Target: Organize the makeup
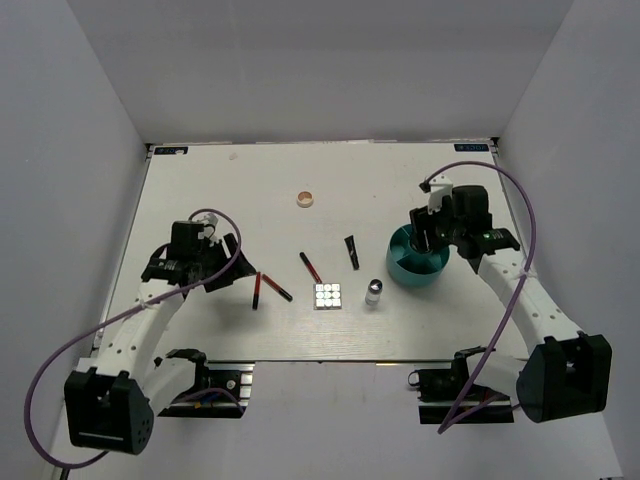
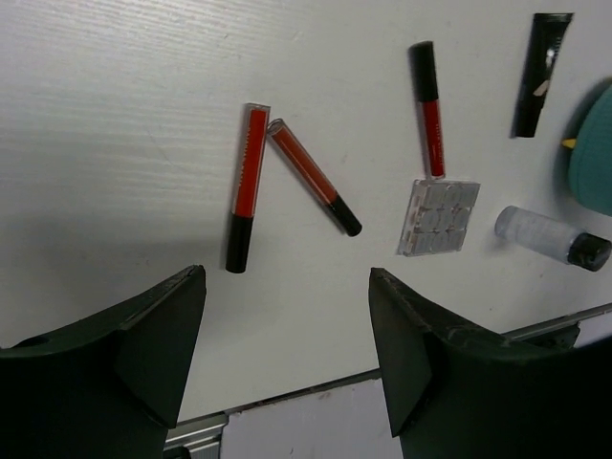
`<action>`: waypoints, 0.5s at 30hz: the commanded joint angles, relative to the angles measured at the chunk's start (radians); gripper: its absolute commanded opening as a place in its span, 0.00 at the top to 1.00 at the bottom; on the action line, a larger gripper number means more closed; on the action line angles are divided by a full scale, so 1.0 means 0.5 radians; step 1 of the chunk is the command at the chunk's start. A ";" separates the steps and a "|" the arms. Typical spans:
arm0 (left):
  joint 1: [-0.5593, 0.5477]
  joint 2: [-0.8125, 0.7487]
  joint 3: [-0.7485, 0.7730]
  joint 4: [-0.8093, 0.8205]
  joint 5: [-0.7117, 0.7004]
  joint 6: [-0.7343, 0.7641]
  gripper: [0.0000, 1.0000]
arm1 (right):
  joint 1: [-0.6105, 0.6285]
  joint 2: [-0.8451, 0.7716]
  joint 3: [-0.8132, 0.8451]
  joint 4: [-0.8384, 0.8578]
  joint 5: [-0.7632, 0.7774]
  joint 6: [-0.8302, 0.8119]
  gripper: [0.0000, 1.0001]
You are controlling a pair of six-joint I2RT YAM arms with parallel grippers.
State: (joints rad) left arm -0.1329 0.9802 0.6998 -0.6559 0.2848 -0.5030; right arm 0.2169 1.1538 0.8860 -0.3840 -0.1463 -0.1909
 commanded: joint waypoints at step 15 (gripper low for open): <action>-0.044 0.524 0.183 -0.038 -0.042 -0.062 0.32 | -0.087 -0.093 0.489 0.035 -0.115 -0.038 0.30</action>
State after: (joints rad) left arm -0.1406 1.2160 0.7509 -0.7006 0.2691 -0.5358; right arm 0.1806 1.1439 1.0454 -0.3744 -0.1761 -0.2001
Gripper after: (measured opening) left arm 0.692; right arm 0.712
